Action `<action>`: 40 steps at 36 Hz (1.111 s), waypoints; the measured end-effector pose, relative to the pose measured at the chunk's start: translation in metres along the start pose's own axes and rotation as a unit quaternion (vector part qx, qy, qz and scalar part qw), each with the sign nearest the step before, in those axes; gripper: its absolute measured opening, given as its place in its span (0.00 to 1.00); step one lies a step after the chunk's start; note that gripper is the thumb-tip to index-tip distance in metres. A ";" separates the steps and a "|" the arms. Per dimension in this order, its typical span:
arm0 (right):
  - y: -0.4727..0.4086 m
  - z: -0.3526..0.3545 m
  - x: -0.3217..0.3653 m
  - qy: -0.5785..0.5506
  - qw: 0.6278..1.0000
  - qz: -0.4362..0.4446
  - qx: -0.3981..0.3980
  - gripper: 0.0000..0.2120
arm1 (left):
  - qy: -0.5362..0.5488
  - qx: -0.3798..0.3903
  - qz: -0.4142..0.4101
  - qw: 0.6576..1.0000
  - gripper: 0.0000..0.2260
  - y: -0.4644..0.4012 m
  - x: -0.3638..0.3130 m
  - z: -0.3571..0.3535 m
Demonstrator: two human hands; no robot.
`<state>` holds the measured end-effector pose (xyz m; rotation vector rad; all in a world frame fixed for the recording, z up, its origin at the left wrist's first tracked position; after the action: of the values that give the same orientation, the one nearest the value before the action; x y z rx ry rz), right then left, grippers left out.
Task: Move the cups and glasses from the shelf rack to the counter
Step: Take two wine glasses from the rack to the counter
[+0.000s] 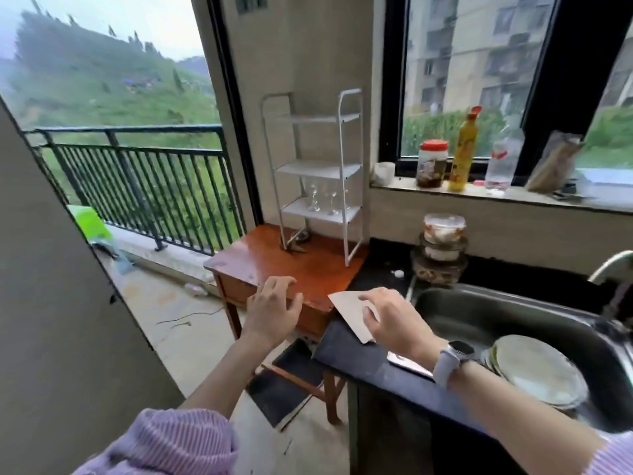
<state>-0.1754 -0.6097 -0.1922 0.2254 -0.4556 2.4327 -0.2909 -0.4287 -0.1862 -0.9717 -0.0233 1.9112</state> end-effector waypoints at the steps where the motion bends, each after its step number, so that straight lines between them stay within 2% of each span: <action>1: -0.022 -0.003 0.000 -0.007 1.000 -0.001 0.004 0.16 | 0.005 -0.001 0.001 1.000 0.14 -0.018 0.007 0.001; 6: -0.122 -0.019 0.003 -0.050 0.999 -0.005 0.001 0.16 | 0.025 -0.010 0.005 1.000 0.14 -0.101 0.040 0.005; 13: -0.207 -0.064 0.005 -0.094 0.995 -0.009 0.019 0.18 | 0.064 -0.008 0.042 0.997 0.14 -0.168 0.097 -0.015; 20: -0.279 -0.119 -0.003 -0.154 0.984 -0.082 0.021 0.20 | 0.123 0.015 0.058 0.991 0.16 -0.242 0.154 -0.062; 33: -0.443 -0.192 -0.041 -0.175 0.958 -0.219 -0.063 0.21 | 0.215 0.080 0.043 0.972 0.20 -0.419 0.225 -0.159; 40: -0.498 -0.215 -0.069 -0.168 0.939 -0.270 -0.133 0.15 | 0.258 0.094 0.032 0.961 0.22 -0.477 0.229 -0.208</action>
<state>0.1802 -0.2035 -0.2775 0.5726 -0.7544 1.7749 0.1420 -0.0728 -0.2802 -1.3211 0.4895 1.6274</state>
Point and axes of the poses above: each hand's wrist, its own y-axis away from the middle knuckle, its own z-axis out of the back of the hand, x = y × z, the point moved 1 cm from there along -y, towards the middle knuckle, and after that the axes turned 12 degrees about y, right-handed, at the moved point
